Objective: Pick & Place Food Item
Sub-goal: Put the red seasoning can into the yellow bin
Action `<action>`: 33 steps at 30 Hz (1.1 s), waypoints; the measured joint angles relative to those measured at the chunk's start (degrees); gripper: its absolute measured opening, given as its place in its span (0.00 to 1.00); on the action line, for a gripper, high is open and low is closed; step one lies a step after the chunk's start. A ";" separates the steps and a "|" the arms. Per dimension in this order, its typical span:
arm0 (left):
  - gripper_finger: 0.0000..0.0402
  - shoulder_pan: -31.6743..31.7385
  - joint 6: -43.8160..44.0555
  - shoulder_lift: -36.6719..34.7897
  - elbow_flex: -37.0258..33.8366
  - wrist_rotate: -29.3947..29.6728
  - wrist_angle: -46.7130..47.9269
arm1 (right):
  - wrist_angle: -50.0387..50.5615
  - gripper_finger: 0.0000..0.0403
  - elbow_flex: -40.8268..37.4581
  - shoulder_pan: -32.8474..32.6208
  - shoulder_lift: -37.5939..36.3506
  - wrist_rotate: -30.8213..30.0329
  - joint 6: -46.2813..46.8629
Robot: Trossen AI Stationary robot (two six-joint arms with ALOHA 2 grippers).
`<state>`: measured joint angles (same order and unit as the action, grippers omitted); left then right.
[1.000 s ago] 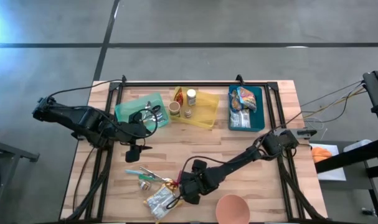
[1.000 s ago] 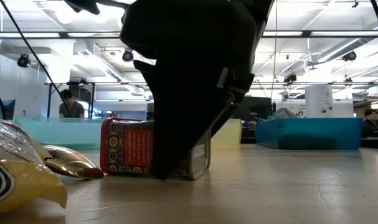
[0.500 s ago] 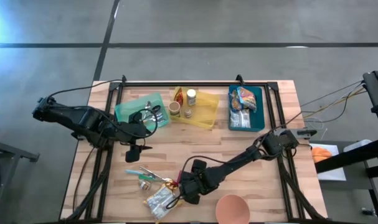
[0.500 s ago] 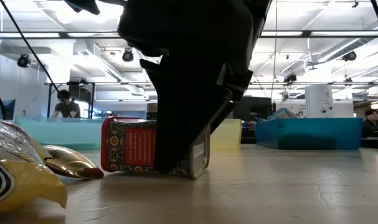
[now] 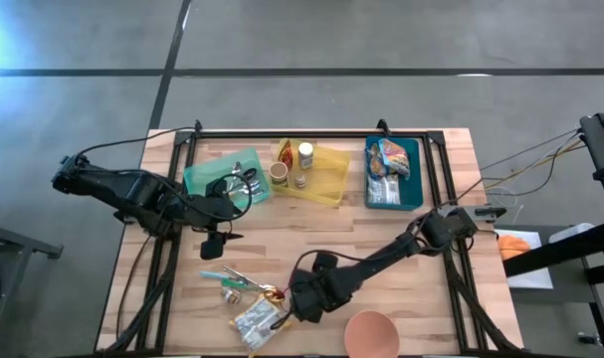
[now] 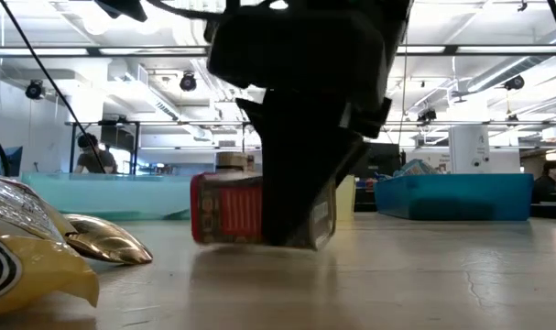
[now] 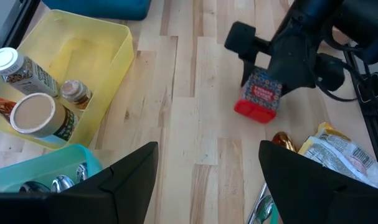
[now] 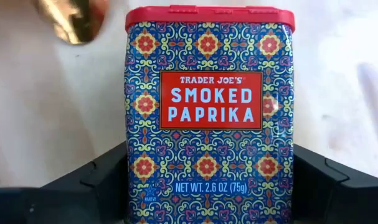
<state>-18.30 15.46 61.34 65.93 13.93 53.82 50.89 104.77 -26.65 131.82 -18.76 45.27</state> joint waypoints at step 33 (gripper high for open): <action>0.70 0.25 44.59 0.02 -9.85 0.52 -23.39 | 12.78 0.73 0.25 -3.69 -11.59 -28.73 -1.54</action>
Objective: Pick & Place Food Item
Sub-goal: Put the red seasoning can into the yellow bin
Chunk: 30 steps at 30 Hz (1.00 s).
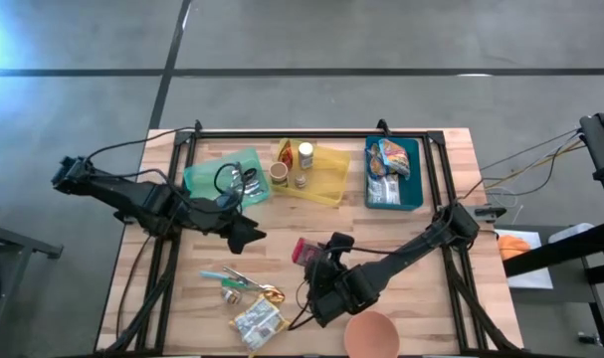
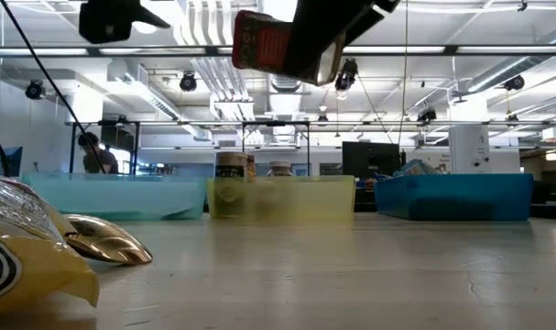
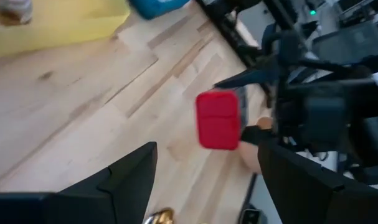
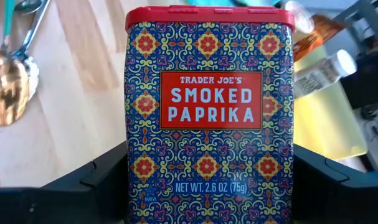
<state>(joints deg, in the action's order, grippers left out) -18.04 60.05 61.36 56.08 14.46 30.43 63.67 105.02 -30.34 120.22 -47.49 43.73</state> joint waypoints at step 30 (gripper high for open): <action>0.70 0.57 6.01 5.91 -13.35 -5.49 -29.57 | -13.04 0.73 0.67 3.54 0.14 -3.23 -13.15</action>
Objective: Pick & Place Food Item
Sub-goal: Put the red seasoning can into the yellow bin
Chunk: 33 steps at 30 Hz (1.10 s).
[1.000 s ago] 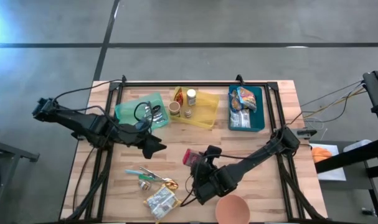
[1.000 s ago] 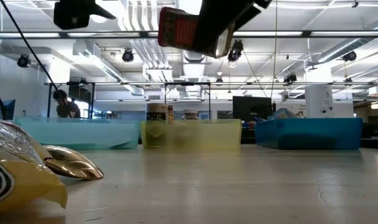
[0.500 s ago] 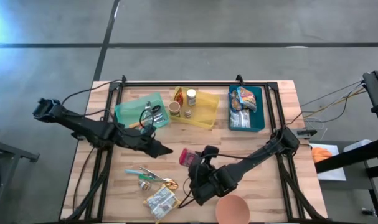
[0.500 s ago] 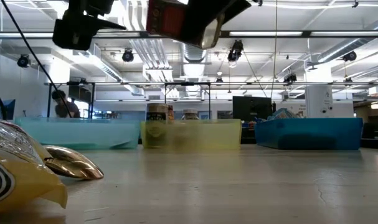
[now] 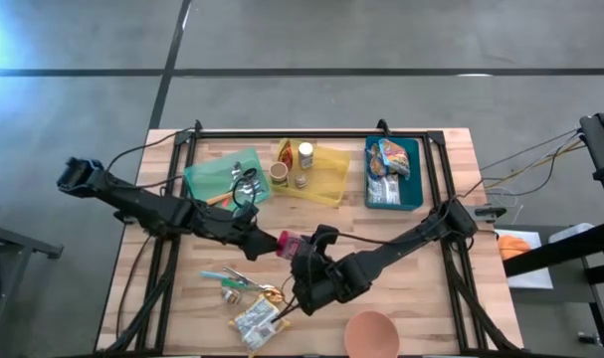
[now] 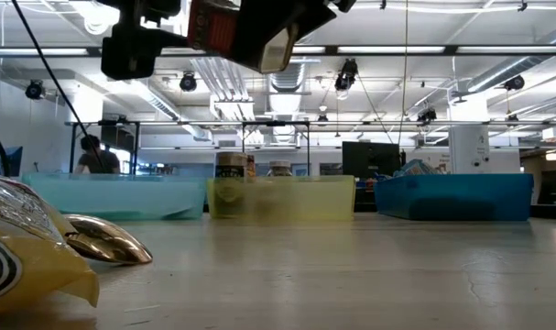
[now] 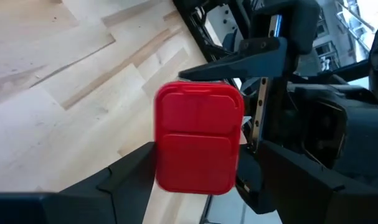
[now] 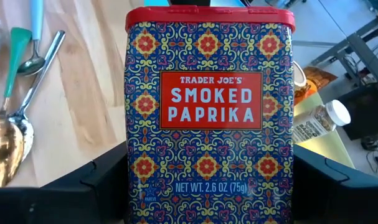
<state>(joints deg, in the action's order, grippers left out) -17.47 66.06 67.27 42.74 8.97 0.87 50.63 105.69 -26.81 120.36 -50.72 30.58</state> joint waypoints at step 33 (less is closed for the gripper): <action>0.70 0.26 -3.71 3.31 0.31 -2.40 -0.77 | -5.41 0.73 -0.01 -0.07 -0.30 -0.35 -5.12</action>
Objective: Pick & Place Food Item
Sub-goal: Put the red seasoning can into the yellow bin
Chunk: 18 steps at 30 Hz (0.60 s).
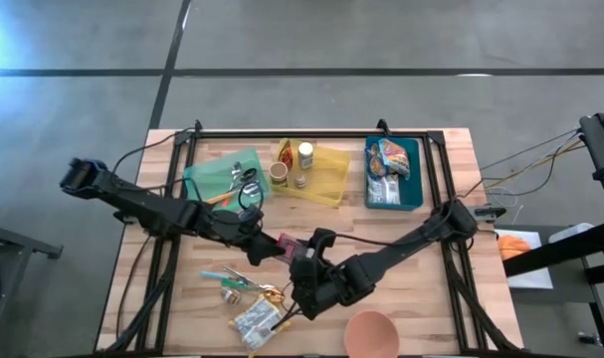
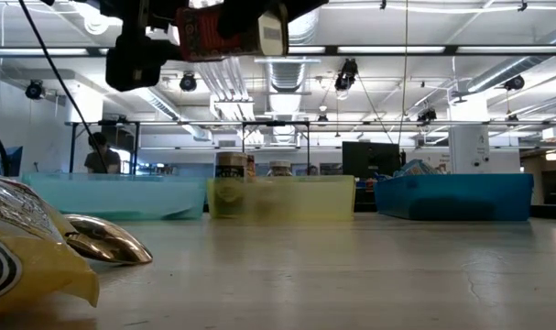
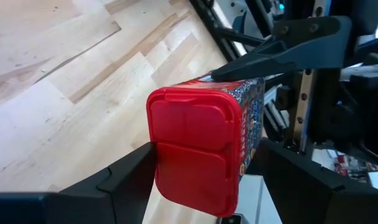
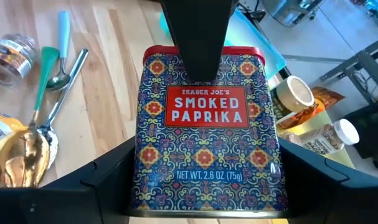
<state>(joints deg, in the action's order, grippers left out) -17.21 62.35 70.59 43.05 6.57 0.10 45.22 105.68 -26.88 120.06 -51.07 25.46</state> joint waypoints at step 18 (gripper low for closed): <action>0.70 0.07 -0.16 -2.30 0.30 -4.77 0.63 | -0.86 0.73 0.05 -2.47 -2.48 0.57 -0.18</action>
<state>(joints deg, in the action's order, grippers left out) -17.15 62.19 68.29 43.35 1.80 0.73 44.35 105.73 -29.35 117.58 -50.50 25.28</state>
